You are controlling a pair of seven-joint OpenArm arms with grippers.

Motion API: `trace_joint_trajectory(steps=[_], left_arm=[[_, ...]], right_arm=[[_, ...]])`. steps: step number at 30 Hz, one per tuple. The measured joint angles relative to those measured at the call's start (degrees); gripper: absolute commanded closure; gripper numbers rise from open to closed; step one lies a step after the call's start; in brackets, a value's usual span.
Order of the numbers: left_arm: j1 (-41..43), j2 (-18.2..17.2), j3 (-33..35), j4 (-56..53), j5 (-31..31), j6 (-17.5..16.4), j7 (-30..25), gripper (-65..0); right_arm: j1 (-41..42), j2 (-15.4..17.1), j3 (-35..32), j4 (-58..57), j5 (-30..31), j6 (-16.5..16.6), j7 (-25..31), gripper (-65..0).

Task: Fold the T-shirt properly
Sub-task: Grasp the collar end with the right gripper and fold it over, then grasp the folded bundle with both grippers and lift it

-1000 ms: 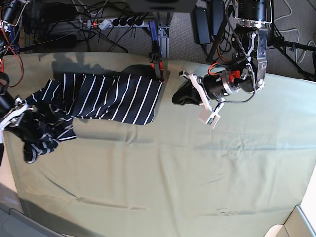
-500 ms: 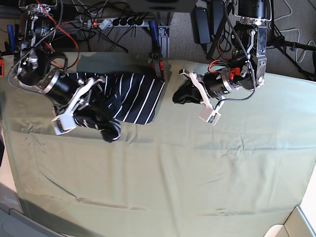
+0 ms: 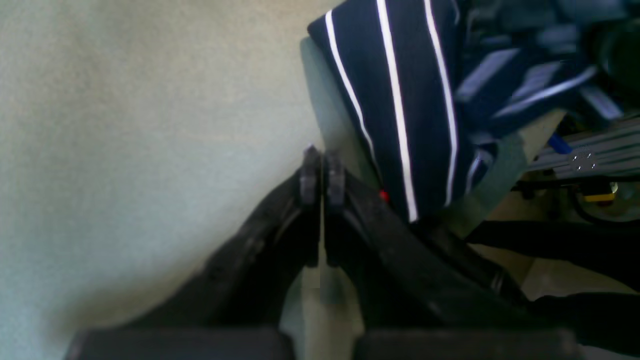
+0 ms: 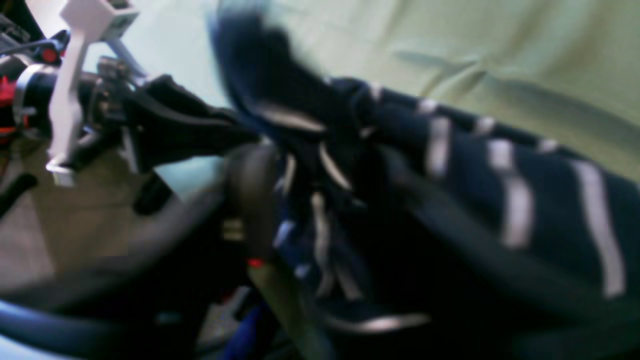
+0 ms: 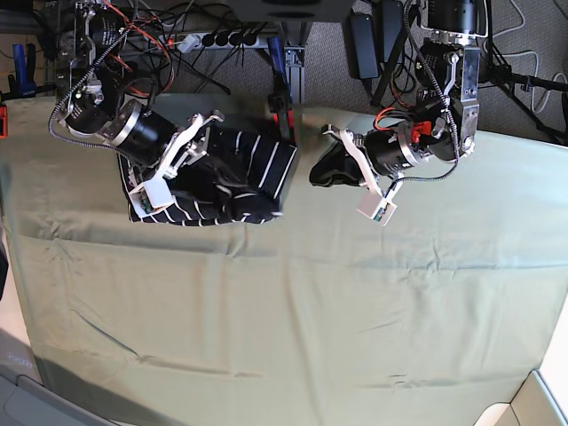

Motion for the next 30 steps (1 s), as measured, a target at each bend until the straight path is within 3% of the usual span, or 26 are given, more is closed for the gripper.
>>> trace_joint_trajectory(steps=[9,15,17,19,24,30], left_arm=[[0.0,0.0,0.0,0.0,-0.5,0.0,0.0,-0.9],[0.0,0.0,0.0,0.0,-0.6,0.0,0.0,-0.9],[0.0,0.0,0.0,0.0,-1.1,0.0,0.0,-0.9],[0.0,0.0,-0.1,0.0,-1.8,0.0,0.0,-0.9],[0.0,0.0,-4.1,1.6,-5.0,0.0,1.1,-0.9],[0.7,-0.2,-6.9,11.0,-10.7,0.0,5.3,-0.9]], right_arm=[[0.0,0.0,-0.6,2.0,5.2,0.0,-0.2,-36.6],[1.6,0.0,-0.6,11.2,4.5,0.0,-0.3,-35.4],[2.9,0.0,-0.1,13.3,0.9,0.0,0.4,-21.1],[4.2,0.0,0.9,13.5,-2.7,0.0,0.7,-0.3],[6.8,0.0,2.8,10.5,-15.6,0.0,1.3,0.0],[6.7,0.2,8.5,3.3,-19.6,0.0,6.8,0.0]])
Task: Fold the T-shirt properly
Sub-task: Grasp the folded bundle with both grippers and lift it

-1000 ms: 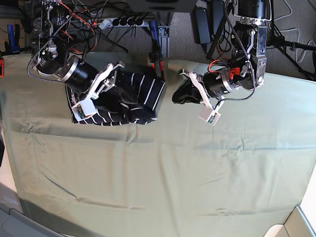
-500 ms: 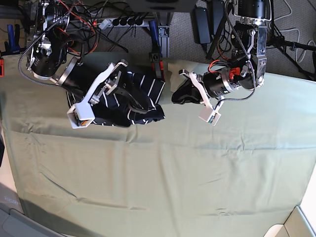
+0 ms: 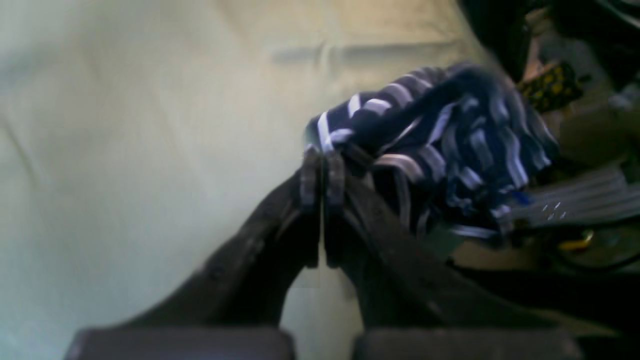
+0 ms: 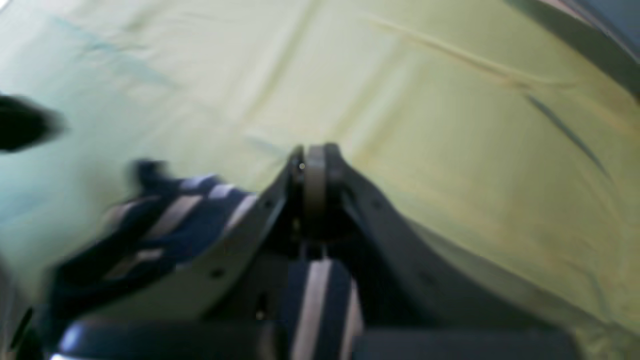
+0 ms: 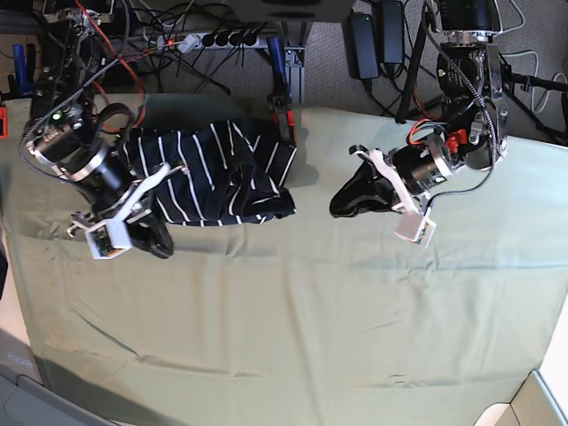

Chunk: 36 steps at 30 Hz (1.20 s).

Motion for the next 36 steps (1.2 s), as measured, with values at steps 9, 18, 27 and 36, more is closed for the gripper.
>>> trace_joint_trajectory(steps=[9,18,27,36], left_arm=[[6.0,0.2,20.7,10.8,5.9,0.0,-2.8,-0.9],[6.1,0.0,33.7,11.1,17.6,0.0,-4.2,-0.9],[4.3,0.0,34.3,3.6,26.6,0.0,-11.1,-0.9],[2.8,0.0,34.3,-1.6,29.6,0.0,-14.1,-0.9]], right_arm=[[10.8,0.0,2.0,-17.6,-2.4,0.0,1.2,0.0],[18.8,-0.1,1.9,-29.6,-1.3,0.0,0.0,0.0],[18.9,-0.1,-4.8,-32.2,-3.3,0.0,-0.9,0.0],[19.0,-0.1,-6.2,-32.3,-3.3,0.0,-2.2,0.0]])
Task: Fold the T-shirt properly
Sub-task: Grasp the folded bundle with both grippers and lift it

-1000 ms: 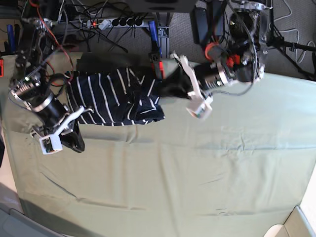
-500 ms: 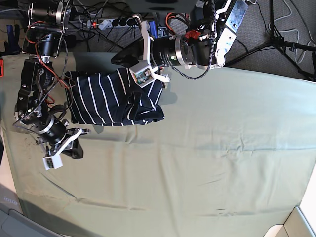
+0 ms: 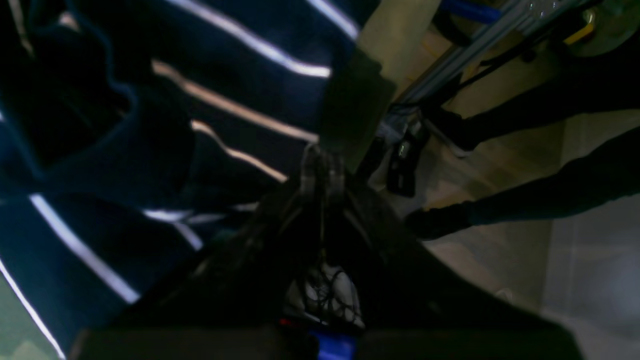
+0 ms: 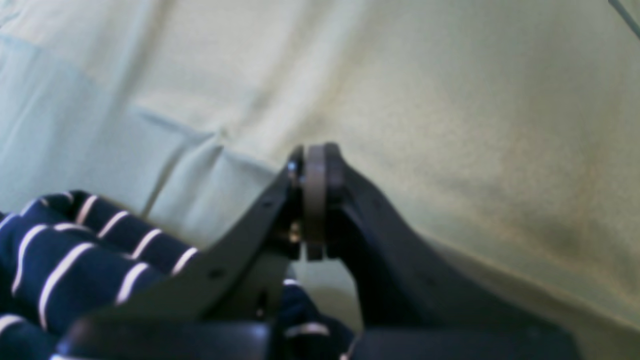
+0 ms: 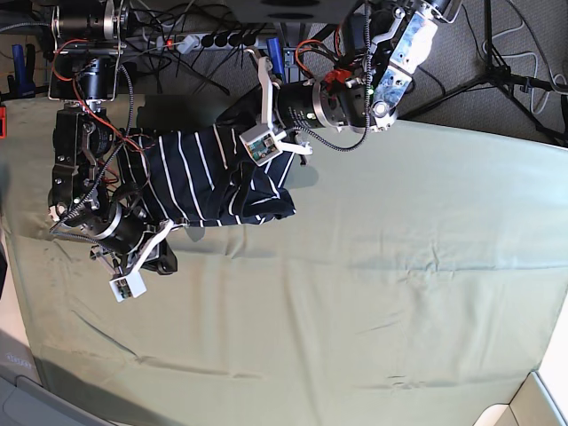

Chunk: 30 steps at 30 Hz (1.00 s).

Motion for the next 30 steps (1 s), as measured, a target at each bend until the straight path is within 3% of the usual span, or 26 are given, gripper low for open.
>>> trace_joint_trajectory(steps=[10,20,25,30], left_arm=[[-2.7,0.1,-0.1,-7.1,3.1,0.1,-3.8,-0.9],[-10.6,0.5,0.3,-16.4,2.3,-0.3,-5.9,-0.9],[-13.3,0.5,0.4,-18.2,3.2,-2.0,-5.8,-0.9],[-16.4,0.5,0.4,-18.5,5.5,-1.6,-4.3,-0.9]], right_arm=[[0.0,0.3,-0.1,-2.4,-0.9,0.0,-1.7,0.0],[-1.5,4.9,-0.1,-2.4,5.0,0.0,-5.6,0.0],[-3.0,6.2,-0.2,-2.4,8.0,0.0,-5.7,0.0],[-4.5,6.5,-0.2,-2.4,8.7,0.0,-6.0,0.0]])
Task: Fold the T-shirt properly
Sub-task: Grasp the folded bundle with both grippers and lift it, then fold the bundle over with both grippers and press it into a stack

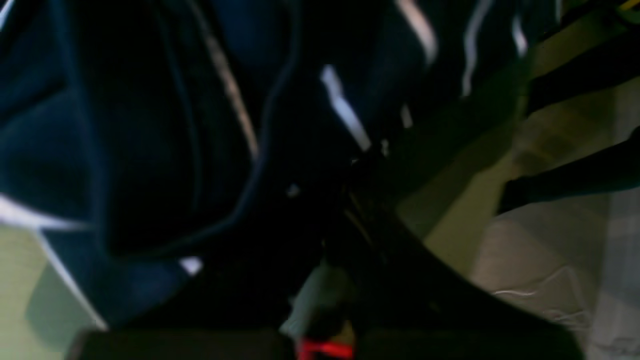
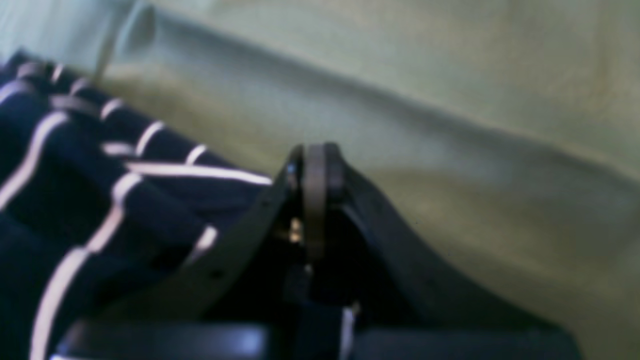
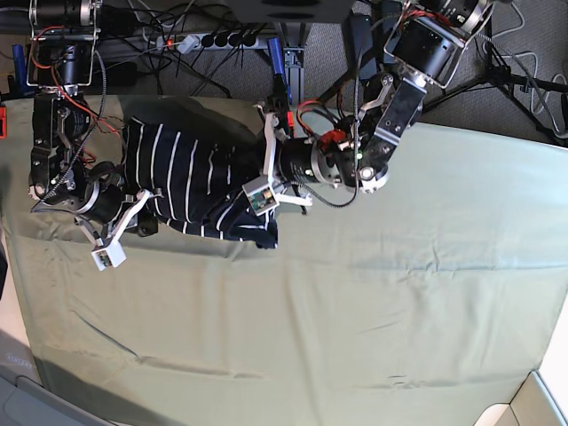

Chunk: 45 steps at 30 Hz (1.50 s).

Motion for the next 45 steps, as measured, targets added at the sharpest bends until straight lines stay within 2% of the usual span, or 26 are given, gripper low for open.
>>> trace_joint_trajectory(steps=[8,17,26,31,45], left_arm=[[-4.6,-0.7,-0.1,-0.4,2.6,1.0,2.0,-0.9],[-11.1,-4.4,-0.1,-3.1,3.3,2.1,0.5,-0.9],[-14.7,-4.4,-0.2,-11.5,2.6,2.6,-4.1,-0.9],[-15.1,-4.2,-0.2,-11.7,3.2,2.6,-4.4,-0.9],[-19.8,-4.1,-0.2,-12.0,3.8,2.9,-3.9,-0.9]], right_arm=[[-0.3,0.0,0.0,0.0,0.0,0.0,-1.7,0.0],[-1.1,0.0,0.0,0.4,3.0,0.0,-2.7,0.0],[-1.3,0.0,0.0,0.4,7.1,0.0,-5.5,0.0],[-2.4,0.0,0.0,1.4,9.7,0.0,-6.0,0.0],[-12.3,-0.5,0.0,12.7,10.3,0.0,-6.5,0.0]])
